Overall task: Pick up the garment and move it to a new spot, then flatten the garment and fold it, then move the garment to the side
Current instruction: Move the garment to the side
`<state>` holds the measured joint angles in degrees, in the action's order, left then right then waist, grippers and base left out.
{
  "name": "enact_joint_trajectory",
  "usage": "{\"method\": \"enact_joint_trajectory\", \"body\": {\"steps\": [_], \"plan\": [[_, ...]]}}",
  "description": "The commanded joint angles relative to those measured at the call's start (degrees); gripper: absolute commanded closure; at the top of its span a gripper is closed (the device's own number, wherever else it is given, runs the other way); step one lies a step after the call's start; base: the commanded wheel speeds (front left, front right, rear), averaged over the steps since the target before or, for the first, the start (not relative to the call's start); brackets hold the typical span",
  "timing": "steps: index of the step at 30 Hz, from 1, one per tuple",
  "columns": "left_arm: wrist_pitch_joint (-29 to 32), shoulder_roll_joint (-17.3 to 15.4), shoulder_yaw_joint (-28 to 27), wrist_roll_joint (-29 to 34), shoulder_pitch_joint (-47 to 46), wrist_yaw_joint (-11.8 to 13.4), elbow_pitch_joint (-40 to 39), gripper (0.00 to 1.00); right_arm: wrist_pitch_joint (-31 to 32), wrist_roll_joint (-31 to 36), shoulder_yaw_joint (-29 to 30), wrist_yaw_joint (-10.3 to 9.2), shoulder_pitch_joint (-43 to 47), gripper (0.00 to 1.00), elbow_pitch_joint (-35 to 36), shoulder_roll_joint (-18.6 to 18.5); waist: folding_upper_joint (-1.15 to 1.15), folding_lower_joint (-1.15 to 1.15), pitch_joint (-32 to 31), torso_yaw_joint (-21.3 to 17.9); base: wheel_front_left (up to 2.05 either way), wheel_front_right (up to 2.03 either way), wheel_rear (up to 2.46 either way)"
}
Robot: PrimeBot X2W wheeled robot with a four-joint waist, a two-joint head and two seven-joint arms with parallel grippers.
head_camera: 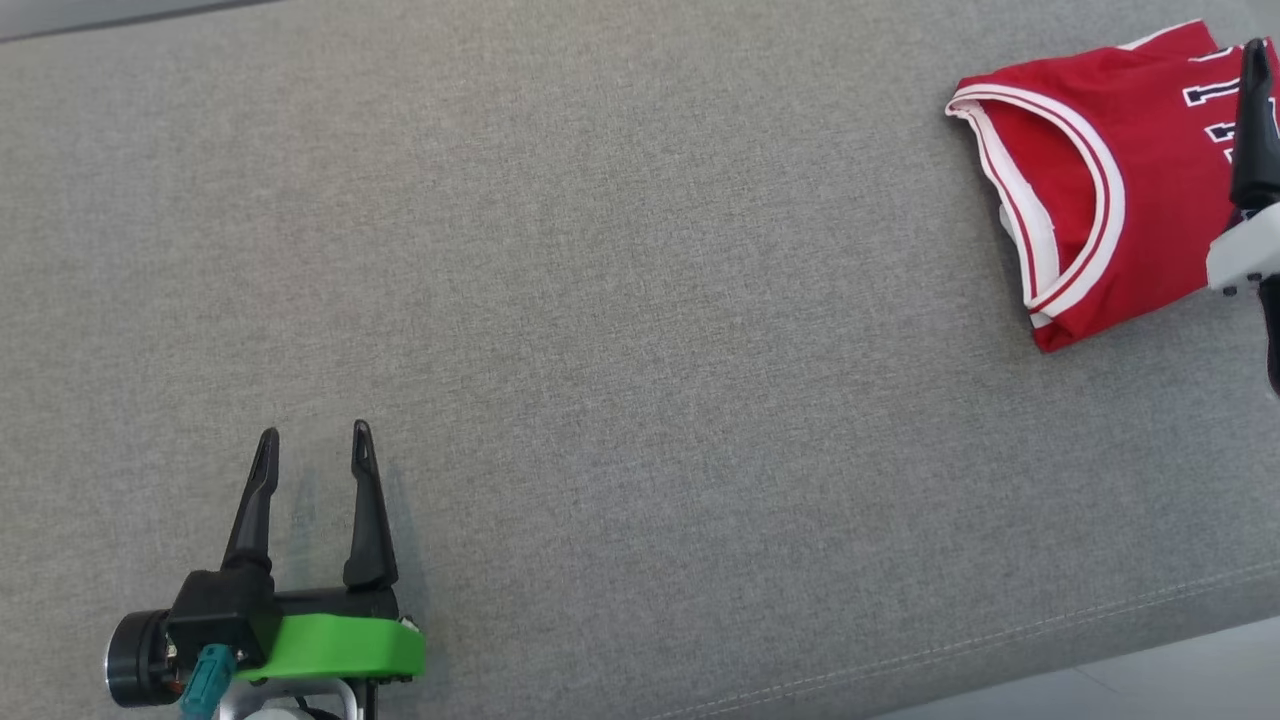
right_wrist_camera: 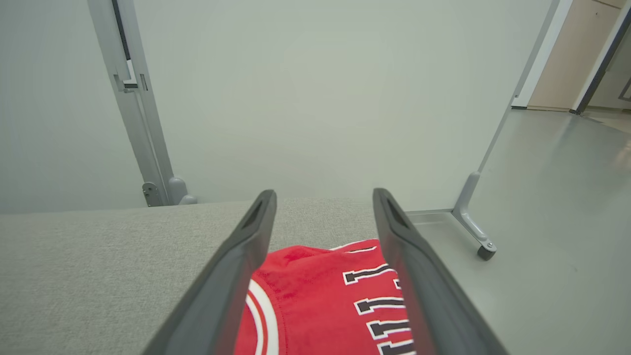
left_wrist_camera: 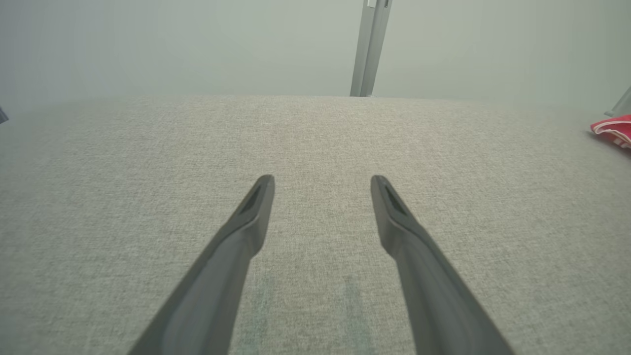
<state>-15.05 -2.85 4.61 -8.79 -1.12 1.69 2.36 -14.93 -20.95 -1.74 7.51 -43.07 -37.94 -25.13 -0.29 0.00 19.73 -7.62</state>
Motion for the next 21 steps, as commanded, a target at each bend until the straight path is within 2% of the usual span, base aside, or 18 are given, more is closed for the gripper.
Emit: {"method": "enact_joint_trajectory", "body": {"steps": [1,4,5,10,16,21], "plan": [[-0.14,-0.12,-0.53,-0.98,1.46,0.53,-0.31,0.00,-0.26,2.62,1.97,-0.06,4.48,0.00,4.48,0.49,0.29,0.00,-3.97,0.97,0.00,0.00,0.00],[-0.14,-0.13,-1.17,-2.36,3.42,1.28,-0.34,0.00,-0.23,6.02,5.34,-0.05,12.66,0.00,11.78,4.13,0.29,0.00,-7.05,1.54,0.00,0.00,0.00],[-0.14,-0.13,-1.17,-2.36,3.42,1.28,-0.34,0.00,-0.23,6.02,5.34,-0.05,12.66,0.00,11.78,4.13,0.29,0.00,-7.05,1.54,0.00,0.00,0.00],[-0.14,-0.12,-2.29,-3.09,6.75,1.73,-0.95,0.00,-0.24,11.01,9.17,-0.06,24.26,0.00,19.62,10.62,0.29,0.00,-11.28,2.11,0.00,0.00,0.00],[-0.13,-0.12,-3.22,-3.18,10.25,1.01,-2.05,0.00,-0.25,16.14,9.98,-0.07,34.33,0.00,26.61,17.47,0.29,0.00,-15.17,2.72,0.00,0.00,0.00],[-0.13,-0.12,-2.88,-3.39,11.64,0.54,-1.24,0.00,-0.25,20.10,9.73,-0.07,40.04,0.00,29.11,20.42,0.29,0.00,-17.27,4.04,0.00,0.00,0.00]]}}
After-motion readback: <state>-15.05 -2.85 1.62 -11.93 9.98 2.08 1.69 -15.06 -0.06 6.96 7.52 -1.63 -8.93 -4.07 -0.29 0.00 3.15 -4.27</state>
